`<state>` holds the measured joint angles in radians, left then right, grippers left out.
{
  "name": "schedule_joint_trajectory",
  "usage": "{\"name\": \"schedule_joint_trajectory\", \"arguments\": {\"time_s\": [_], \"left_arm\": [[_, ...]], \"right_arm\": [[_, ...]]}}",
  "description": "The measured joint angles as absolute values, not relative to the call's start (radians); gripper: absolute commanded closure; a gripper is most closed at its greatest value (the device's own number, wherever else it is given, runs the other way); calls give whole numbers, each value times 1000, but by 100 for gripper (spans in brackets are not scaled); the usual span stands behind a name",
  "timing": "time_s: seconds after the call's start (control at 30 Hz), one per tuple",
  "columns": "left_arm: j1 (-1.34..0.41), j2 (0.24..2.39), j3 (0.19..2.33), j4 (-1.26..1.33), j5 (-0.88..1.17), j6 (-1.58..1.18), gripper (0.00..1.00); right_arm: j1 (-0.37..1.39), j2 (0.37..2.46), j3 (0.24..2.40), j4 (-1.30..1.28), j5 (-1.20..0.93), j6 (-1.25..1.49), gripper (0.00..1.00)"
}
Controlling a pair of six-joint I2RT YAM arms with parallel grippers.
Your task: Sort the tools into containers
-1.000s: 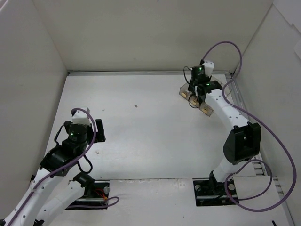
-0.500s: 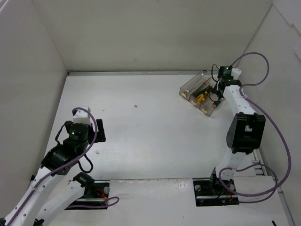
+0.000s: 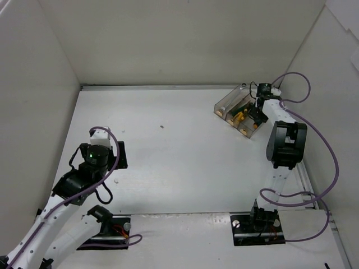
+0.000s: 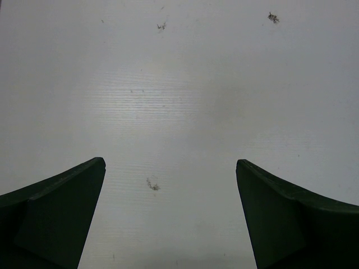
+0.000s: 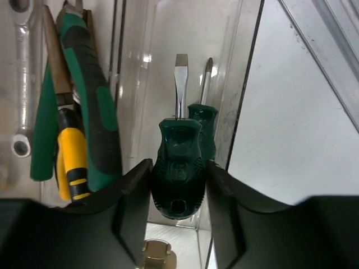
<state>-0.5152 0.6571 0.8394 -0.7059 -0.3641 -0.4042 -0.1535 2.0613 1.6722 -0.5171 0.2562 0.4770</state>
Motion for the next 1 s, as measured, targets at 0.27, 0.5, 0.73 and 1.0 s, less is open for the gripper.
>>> {"name": "schedule_joint_trajectory", "arguments": {"time_s": [0.27, 0.5, 0.73, 1.0], "left_arm": [[-515, 660, 839, -706, -364, -404, 0], [-515, 653, 839, -706, -364, -404, 0], [-515, 591, 839, -706, -371, -404, 0], [-515, 503, 839, -705, -403, -404, 0]], "right_arm": [[-162, 2040, 1674, -492, 245, 485, 24], [-152, 1792, 1594, -503, 249, 463, 15], [-84, 1358, 1426, -480, 244, 443, 2], [-20, 911, 1071, -500, 174, 434, 2]]}}
